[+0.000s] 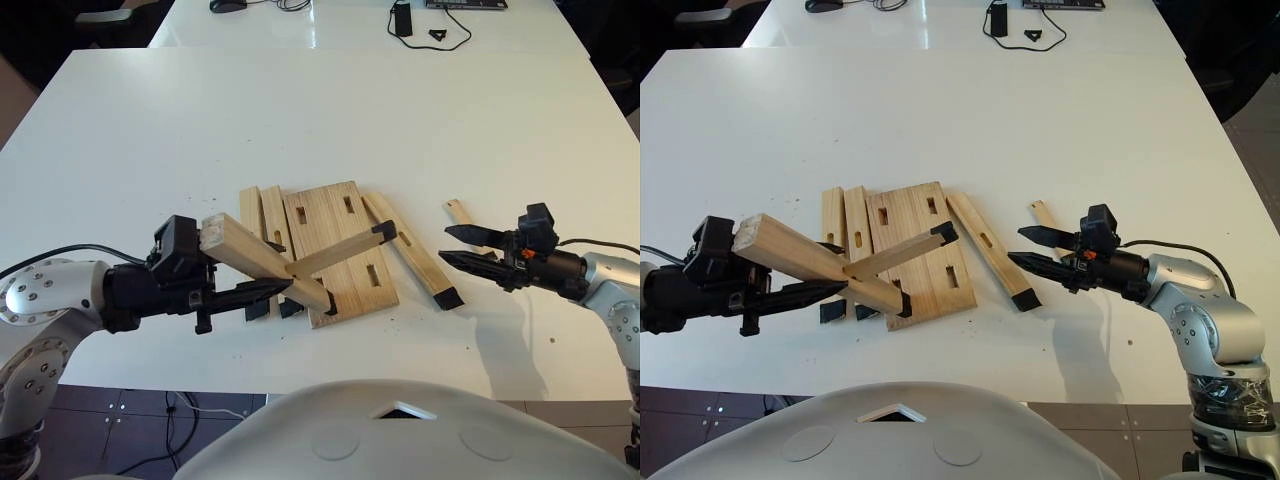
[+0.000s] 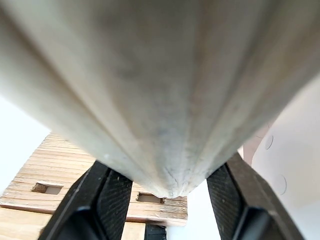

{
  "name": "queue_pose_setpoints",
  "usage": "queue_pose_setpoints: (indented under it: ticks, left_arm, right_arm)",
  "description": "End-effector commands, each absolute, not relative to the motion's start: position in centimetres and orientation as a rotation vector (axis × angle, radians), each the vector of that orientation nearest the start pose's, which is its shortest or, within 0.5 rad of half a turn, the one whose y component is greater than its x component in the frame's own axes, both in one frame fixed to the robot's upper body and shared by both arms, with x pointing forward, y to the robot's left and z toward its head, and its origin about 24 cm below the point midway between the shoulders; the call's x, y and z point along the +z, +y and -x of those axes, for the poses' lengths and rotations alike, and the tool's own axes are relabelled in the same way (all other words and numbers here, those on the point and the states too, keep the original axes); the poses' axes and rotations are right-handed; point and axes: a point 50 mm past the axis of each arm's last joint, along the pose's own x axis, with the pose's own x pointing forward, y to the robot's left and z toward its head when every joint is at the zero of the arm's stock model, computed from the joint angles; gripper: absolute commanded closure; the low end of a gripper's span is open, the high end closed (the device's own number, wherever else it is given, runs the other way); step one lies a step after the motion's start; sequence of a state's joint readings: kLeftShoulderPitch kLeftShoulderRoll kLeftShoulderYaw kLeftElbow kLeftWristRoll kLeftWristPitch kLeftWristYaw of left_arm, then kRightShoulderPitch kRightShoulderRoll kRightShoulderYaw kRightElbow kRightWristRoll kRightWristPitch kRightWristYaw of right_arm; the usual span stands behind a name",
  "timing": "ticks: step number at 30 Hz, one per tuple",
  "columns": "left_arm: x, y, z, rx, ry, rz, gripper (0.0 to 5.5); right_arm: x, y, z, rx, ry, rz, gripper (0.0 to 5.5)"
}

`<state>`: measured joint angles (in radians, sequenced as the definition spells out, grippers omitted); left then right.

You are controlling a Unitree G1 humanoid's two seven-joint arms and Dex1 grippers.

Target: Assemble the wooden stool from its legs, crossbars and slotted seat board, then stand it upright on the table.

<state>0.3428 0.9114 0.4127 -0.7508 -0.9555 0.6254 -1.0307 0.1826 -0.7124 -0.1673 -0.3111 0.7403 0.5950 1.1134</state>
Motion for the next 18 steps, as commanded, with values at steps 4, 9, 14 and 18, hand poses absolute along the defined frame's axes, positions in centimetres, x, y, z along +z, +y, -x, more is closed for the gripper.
queue_pose_setpoints:
  ticks: [4, 9, 14, 18]
  left_arm:
    - [17.0, 21.4, -15.4, -1.234, 0.296, -0.097, 3.47]
    - [17.2, 21.7, -15.8, -1.23, 0.302, -0.13, 3.47]
    - [16.7, 21.9, -16.3, -1.22, 0.321, -0.156, 3.47]
    - [15.7, 21.7, -16.0, -1.246, 0.364, -0.247, 3.47]
  right_arm:
    - [8.6, -22.4, -18.4, 1.107, 0.397, -0.21, 2.58]
    - [8.3, -22.2, -18.4, 1.097, 0.397, -0.21, 2.58]
    - [7.9, -22.0, -18.4, 1.091, 0.398, -0.204, 2.58]
    - [7.9, -21.9, -18.5, 1.089, 0.395, -0.196, 2.58]
